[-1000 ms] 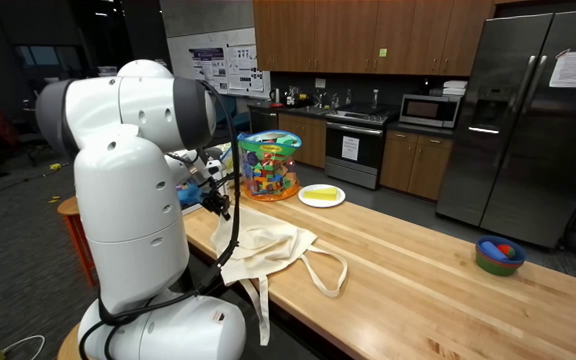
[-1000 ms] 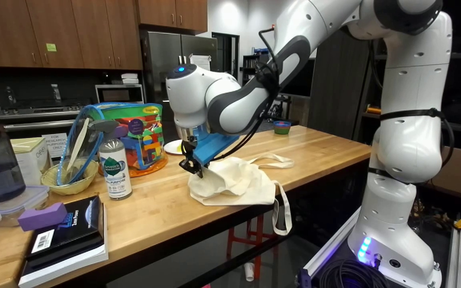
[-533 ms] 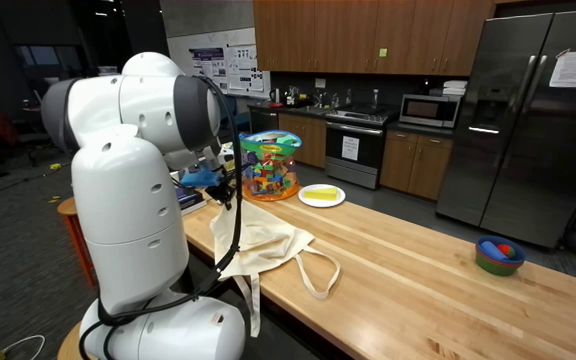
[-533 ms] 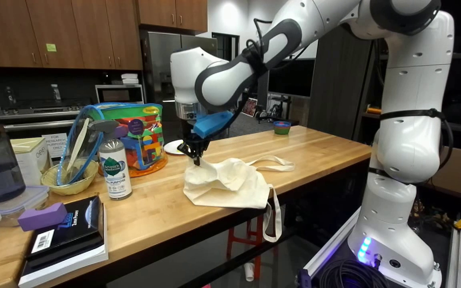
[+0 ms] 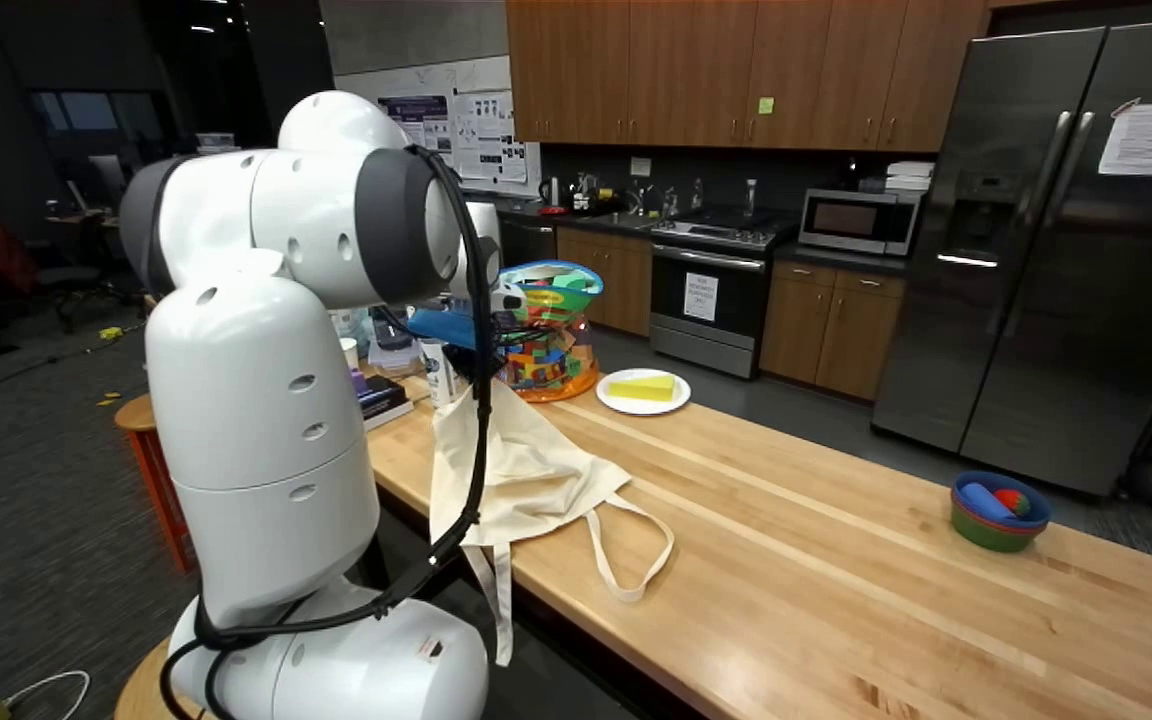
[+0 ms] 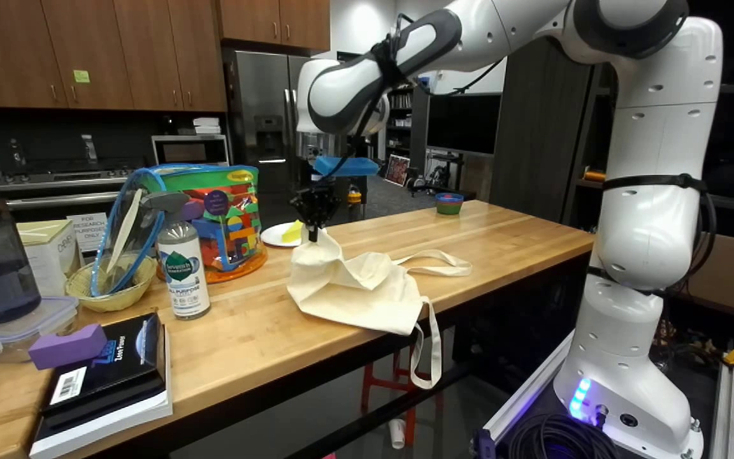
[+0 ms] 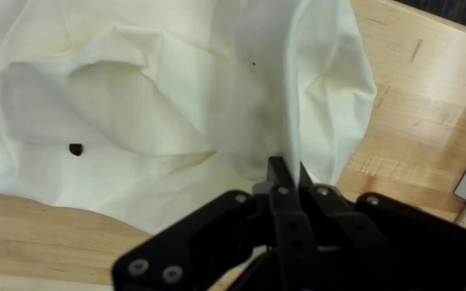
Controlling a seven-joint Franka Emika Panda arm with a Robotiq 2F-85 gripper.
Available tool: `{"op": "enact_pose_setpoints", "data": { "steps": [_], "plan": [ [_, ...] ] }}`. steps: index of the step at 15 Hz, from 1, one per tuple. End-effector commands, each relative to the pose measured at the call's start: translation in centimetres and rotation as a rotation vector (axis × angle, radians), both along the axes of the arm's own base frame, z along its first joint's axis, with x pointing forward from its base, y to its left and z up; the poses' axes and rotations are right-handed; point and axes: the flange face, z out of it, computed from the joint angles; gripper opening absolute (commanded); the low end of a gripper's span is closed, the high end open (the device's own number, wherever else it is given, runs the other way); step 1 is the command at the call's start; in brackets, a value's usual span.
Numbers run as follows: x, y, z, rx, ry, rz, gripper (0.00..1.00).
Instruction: Unfold the bag
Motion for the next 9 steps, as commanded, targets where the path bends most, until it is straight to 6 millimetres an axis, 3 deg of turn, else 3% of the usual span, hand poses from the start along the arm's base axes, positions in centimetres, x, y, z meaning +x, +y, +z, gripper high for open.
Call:
{"op": "enact_pose_setpoints", "data": {
  "steps": [1,9],
  "plan": [
    [1.7,-3.9,2.1,0.070,0.023,-0.058,0.01],
    [5.2,-11.2,3.5,0.112,0.059,-0.145,0.01]
  ]
}}
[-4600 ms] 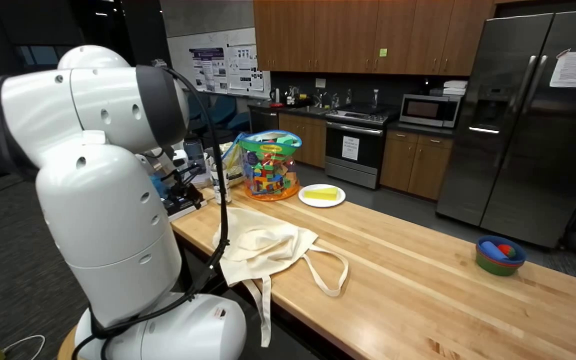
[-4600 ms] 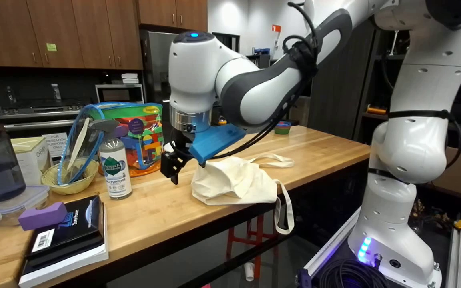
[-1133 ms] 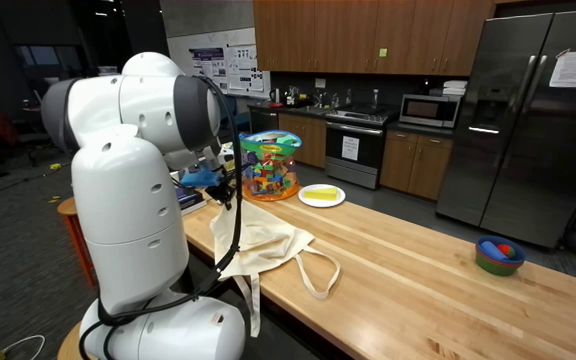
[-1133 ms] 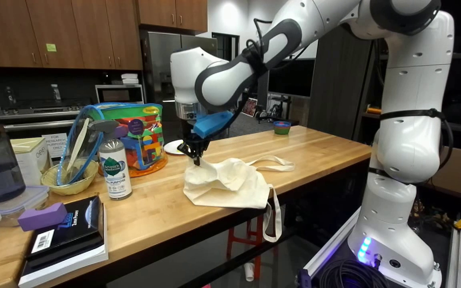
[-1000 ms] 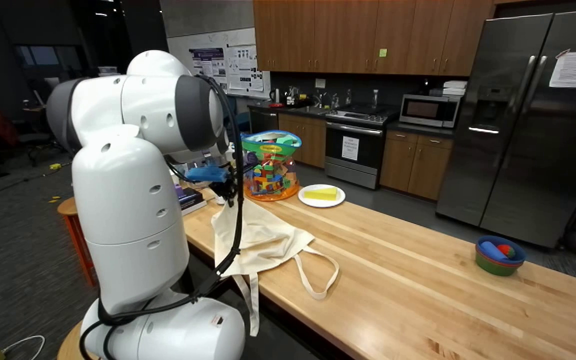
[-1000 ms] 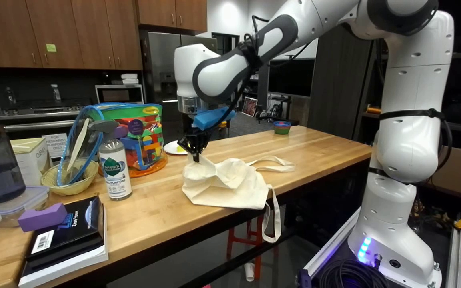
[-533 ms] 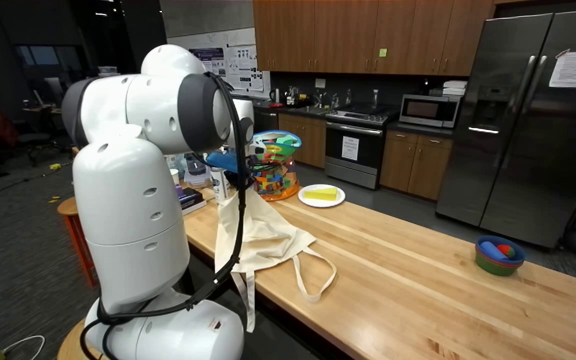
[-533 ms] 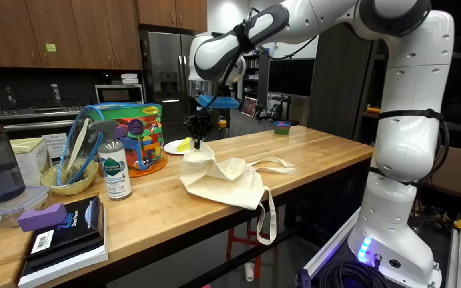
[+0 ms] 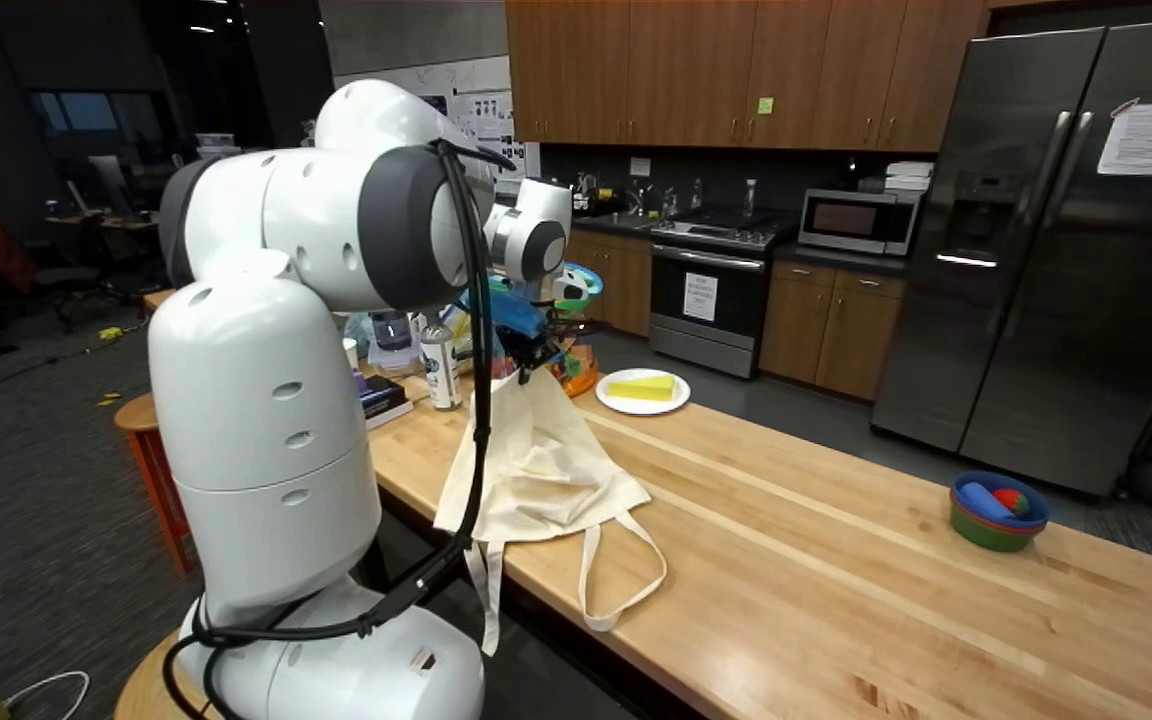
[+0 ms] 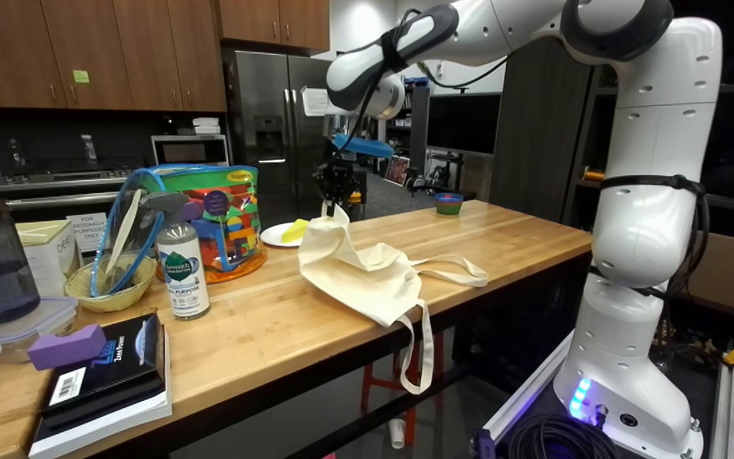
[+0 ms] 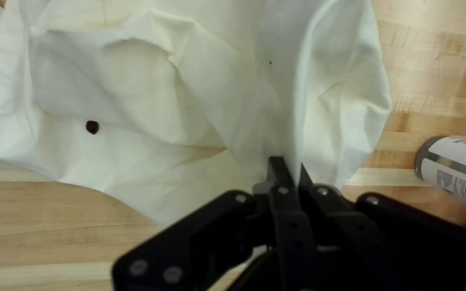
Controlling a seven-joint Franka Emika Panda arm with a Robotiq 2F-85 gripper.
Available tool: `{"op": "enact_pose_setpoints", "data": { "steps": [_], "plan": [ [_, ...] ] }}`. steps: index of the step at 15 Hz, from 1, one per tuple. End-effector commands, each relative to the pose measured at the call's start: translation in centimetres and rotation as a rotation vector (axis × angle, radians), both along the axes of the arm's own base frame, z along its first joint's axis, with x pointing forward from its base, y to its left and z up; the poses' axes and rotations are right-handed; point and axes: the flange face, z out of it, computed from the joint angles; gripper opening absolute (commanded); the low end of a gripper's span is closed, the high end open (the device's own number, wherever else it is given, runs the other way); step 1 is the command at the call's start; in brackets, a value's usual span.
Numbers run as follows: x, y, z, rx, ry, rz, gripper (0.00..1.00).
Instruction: Unfold the bag
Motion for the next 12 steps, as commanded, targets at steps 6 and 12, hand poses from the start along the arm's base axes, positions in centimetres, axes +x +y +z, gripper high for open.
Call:
{"op": "enact_pose_setpoints", "data": {
  "steps": [6,12],
  "plan": [
    [2.8,-7.4,0.8,0.016,0.037,-0.066,0.01],
    [4.9,-13.1,0.0,0.018,0.054,-0.116,0.01]
  ]
}}
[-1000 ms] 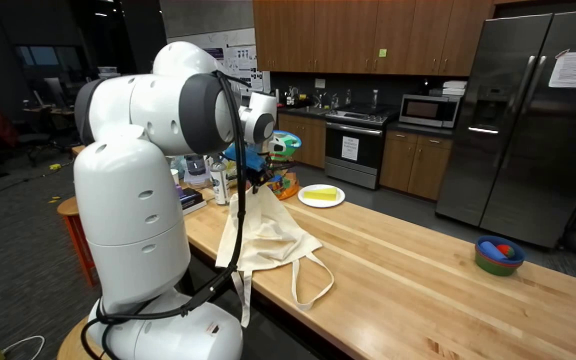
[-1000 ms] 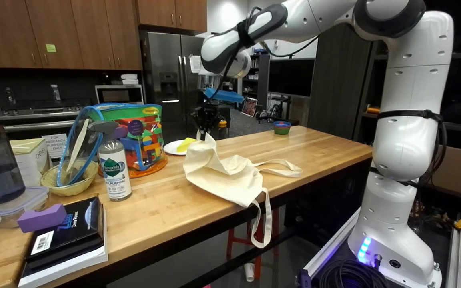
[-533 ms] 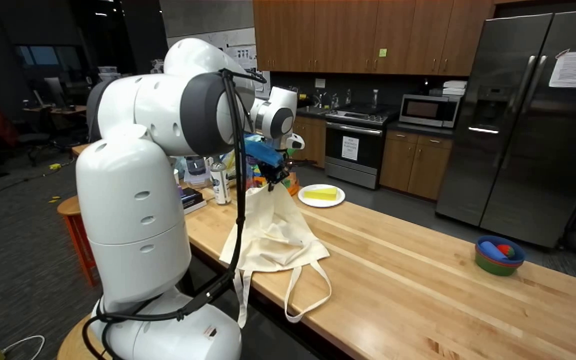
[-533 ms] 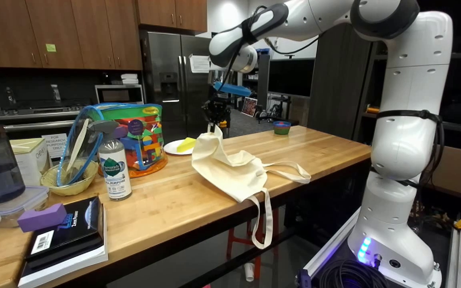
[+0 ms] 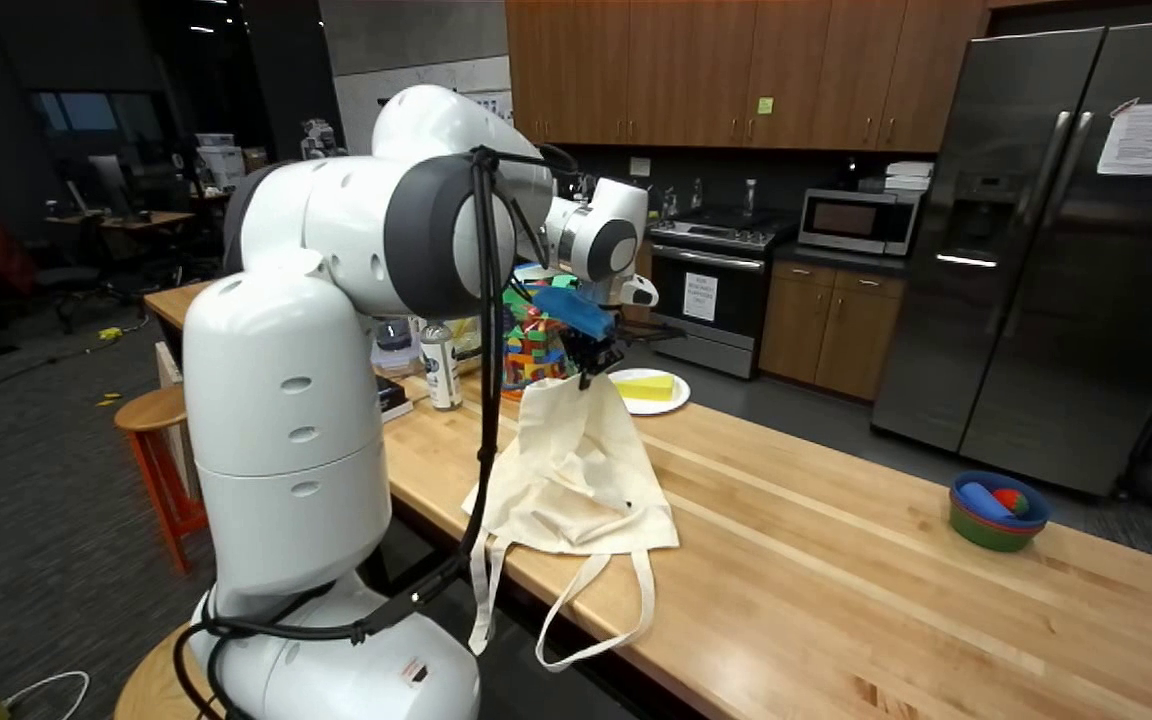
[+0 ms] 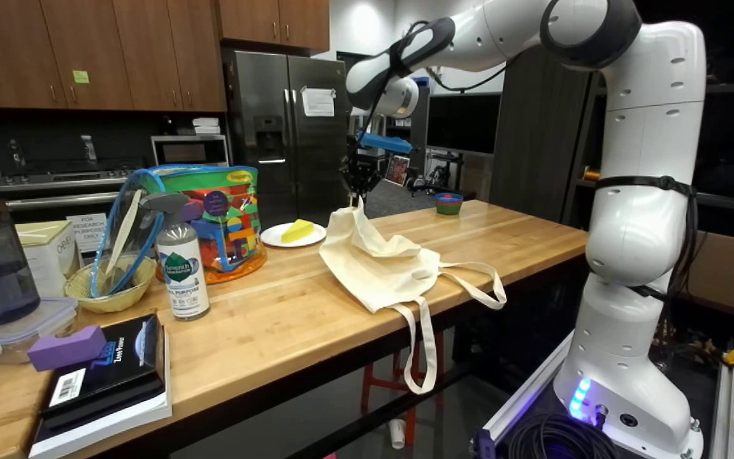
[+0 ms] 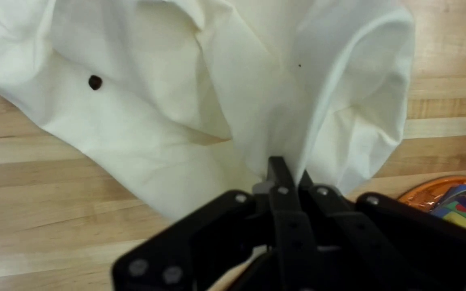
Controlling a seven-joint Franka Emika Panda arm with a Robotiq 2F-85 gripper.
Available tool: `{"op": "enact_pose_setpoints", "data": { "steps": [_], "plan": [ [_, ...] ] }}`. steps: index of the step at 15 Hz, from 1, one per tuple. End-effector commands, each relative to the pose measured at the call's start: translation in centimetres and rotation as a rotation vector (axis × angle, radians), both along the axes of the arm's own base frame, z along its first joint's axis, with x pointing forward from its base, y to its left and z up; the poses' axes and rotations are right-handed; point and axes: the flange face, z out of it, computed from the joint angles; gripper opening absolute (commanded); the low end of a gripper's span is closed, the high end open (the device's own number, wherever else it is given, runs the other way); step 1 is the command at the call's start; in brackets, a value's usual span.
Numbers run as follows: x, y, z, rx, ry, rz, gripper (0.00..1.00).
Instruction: Unfold the bag
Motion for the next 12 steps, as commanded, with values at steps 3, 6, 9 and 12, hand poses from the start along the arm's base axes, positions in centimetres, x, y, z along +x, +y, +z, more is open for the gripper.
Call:
{"op": "enact_pose_setpoints", "data": {
  "steps": [3,6,9,12],
  "plan": [
    [2.4,-5.4,0.2,0.025,0.016,-0.024,0.01],
    [3.4,-8.0,0.4,0.024,0.013,-0.043,0.01],
    [4.2,-10.1,0.6,0.031,0.004,-0.062,0.01],
    [4.9,-11.6,0.9,0.045,0.000,-0.081,0.01]
  ]
}}
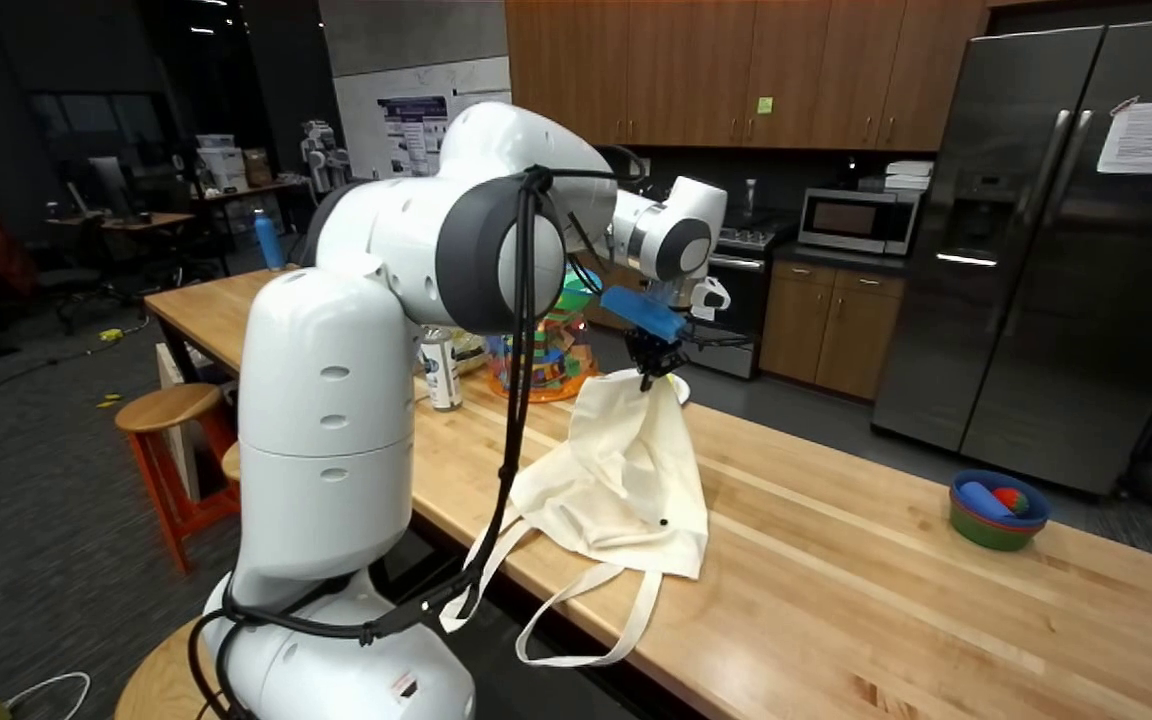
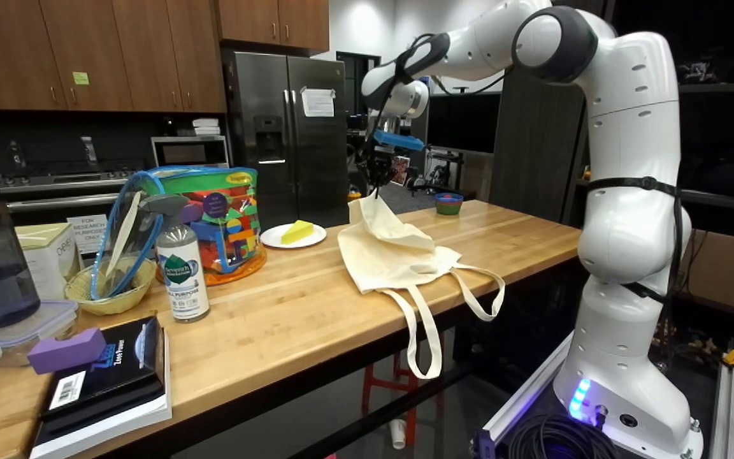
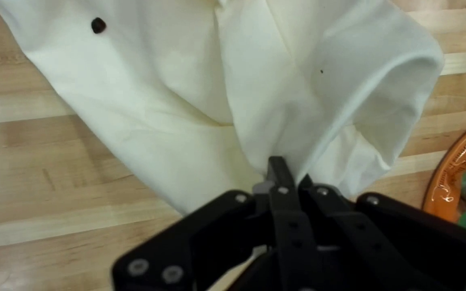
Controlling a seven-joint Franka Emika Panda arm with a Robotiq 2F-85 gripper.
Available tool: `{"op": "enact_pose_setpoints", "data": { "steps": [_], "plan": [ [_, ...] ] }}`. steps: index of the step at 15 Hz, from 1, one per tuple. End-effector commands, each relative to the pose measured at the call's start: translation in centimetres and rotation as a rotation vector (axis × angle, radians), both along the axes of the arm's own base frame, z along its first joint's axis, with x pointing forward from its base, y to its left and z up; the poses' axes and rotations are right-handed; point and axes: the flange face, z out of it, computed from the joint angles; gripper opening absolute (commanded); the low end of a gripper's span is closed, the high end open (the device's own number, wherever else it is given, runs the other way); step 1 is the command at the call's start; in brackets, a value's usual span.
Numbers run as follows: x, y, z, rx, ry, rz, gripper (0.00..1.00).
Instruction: Unfold the bag
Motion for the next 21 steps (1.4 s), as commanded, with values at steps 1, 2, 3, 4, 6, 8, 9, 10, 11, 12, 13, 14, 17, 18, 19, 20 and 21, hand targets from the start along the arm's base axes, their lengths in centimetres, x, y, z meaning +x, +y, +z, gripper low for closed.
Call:
{"op": "enact_pose_setpoints", "data": {
  "steps": [1,2,3,4,6,8,9,10,11,12,13,14,17,18,19,20,21],
  "plan": [
    [1.1,-1.8,0.9,0.037,-0.003,-0.014,0.01],
    [1.2,-2.2,1.0,0.041,-0.004,-0.025,0.01],
    [1.4,-2.6,0.9,0.044,-0.002,-0.037,0.01],
    [1.5,-2.8,0.9,0.047,-0.002,-0.047,0.01],
    [1.7,-3.0,0.7,0.052,0.004,-0.065,0.01],
    [1.7,-2.9,0.4,0.049,0.013,-0.070,0.01],
    [1.8,-2.4,0.1,0.040,0.019,-0.064,0.01],
    [1.6,-1.5,-0.2,0.028,0.024,-0.052,0.01],
    [1.4,-0.3,-0.6,0.021,0.030,-0.039,0.01],
    [1.1,0.9,-0.9,0.019,0.034,-0.022,0.01],
    [0.8,2.2,-1.1,0.015,0.036,-0.011,0.01],
    [0.8,3.0,-1.3,0.018,0.043,0.000,0.01],
    [0.8,5.3,-1.9,0.016,0.057,0.015,0.01],
    [0.7,5.8,-1.9,0.016,0.060,0.015,0.01],
    [0.7,6.2,-2.0,0.015,0.064,0.015,0.01],
    [0.7,6.4,-2.0,0.015,0.065,0.011,0.01],
    [0.7,6.6,-2.0,0.015,0.065,0.012,0.01]
  ]
}}
